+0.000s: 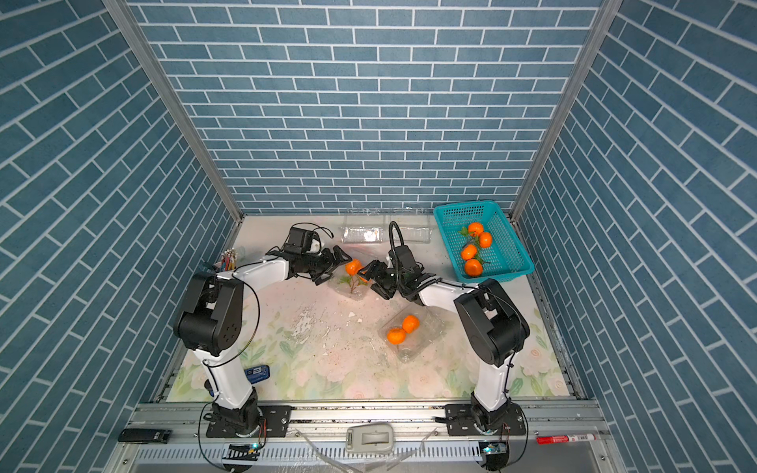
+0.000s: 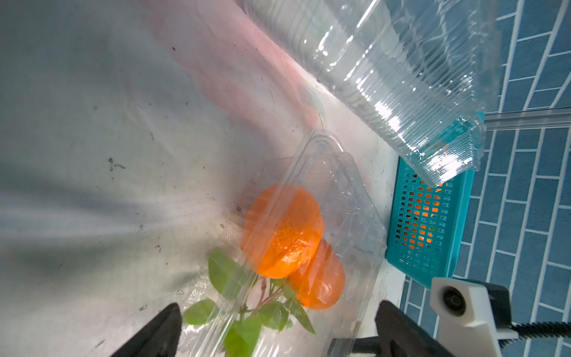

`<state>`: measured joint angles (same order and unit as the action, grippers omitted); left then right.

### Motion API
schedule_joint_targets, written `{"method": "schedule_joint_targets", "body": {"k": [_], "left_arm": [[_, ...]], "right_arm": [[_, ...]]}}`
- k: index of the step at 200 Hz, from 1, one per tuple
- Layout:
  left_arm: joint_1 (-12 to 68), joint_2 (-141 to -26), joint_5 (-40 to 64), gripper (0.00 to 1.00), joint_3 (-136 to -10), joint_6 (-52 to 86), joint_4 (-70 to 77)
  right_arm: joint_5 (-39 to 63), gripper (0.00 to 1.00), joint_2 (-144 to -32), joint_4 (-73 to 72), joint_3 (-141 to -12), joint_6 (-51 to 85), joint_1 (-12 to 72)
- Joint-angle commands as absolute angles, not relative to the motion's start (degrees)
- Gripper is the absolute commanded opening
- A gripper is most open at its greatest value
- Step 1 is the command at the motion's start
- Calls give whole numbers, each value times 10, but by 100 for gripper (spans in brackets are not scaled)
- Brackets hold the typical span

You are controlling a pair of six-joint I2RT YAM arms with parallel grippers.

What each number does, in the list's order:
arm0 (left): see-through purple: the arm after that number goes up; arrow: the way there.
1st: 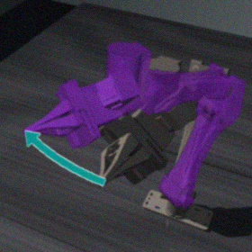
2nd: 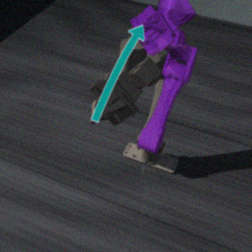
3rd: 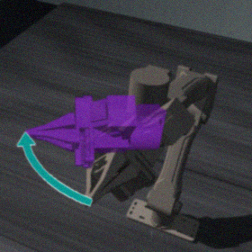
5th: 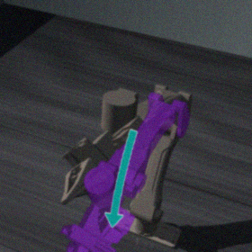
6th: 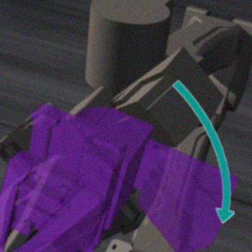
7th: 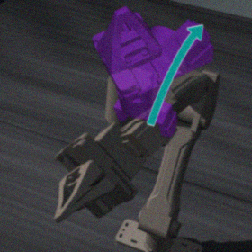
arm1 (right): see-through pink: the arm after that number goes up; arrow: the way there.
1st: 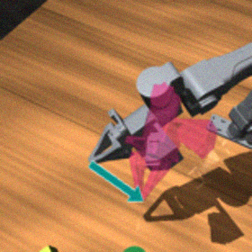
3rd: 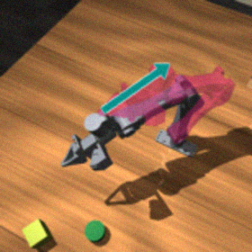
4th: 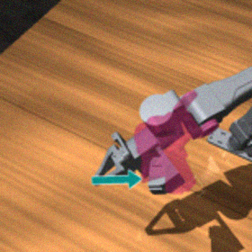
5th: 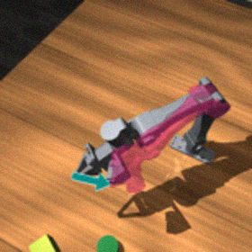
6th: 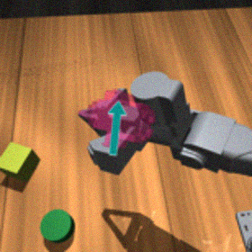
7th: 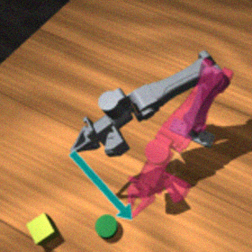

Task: Take oranges out of containers
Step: Open the packing box at the center of the board.

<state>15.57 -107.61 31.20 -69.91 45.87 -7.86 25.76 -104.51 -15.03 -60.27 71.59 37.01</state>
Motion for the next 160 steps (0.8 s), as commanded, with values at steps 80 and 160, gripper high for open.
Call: {"method": "schedule_joint_targets", "body": {"k": [80,160], "left_arm": [[157,-1078,324,99,-687,468,-68],[157,-1079,324,99,-688,465,-71]], "right_arm": [[257,76,-1047,-186,-621,704,371],[231,76,-1021,-165,-595,684,360]]}}
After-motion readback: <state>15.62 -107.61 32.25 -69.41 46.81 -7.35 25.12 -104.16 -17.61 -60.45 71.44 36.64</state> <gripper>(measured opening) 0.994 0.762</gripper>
